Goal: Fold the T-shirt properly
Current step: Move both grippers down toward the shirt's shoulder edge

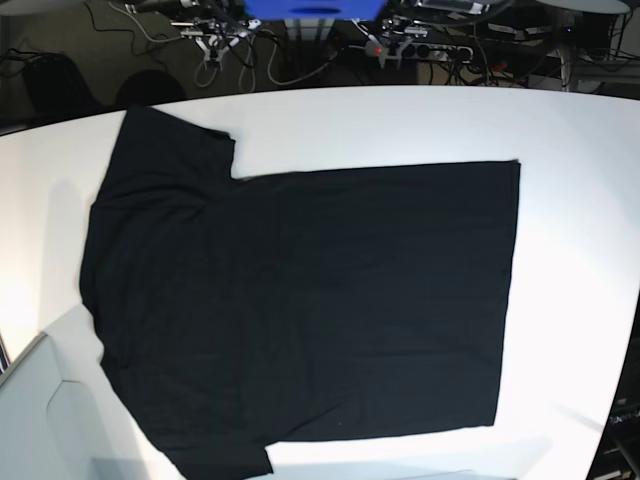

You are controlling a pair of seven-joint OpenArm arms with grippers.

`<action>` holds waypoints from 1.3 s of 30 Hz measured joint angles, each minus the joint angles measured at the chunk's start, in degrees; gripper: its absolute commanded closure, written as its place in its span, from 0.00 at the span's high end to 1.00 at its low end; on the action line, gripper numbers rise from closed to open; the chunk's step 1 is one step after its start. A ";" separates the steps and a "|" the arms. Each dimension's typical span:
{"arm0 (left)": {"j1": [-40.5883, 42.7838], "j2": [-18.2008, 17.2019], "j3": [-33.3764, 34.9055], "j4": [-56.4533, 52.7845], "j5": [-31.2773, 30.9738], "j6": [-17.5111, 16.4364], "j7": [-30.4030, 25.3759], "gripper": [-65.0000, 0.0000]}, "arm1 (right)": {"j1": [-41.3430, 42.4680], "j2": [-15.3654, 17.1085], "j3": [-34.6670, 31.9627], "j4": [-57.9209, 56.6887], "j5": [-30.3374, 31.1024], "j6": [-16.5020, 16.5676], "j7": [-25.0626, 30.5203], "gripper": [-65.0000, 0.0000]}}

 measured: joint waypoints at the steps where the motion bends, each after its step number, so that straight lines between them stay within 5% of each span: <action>1: 0.33 -0.11 0.00 0.02 0.09 -0.02 -0.20 0.00 | 0.00 -0.02 0.00 0.02 0.00 0.00 0.00 0.01; 16: 5.77 -1.97 0.02 0.22 0.17 0.02 -0.52 0.00 | -0.17 0.00 -0.04 -0.09 0.22 0.02 0.02 0.01; 22: 9.20 -1.90 -0.22 8.68 0.09 -0.02 -9.77 0.00 | -0.44 0.00 -0.04 -0.04 0.20 0.02 0.02 0.01; 28: 8.72 -2.10 -0.37 9.27 0.02 -0.02 -13.05 0.00 | -2.99 -0.02 -0.04 3.78 0.20 0.13 0.00 0.01; 39: 10.95 -2.10 0.00 9.40 -0.11 -0.02 -12.07 0.00 | -10.23 1.05 -0.15 12.57 0.20 0.68 -0.20 0.00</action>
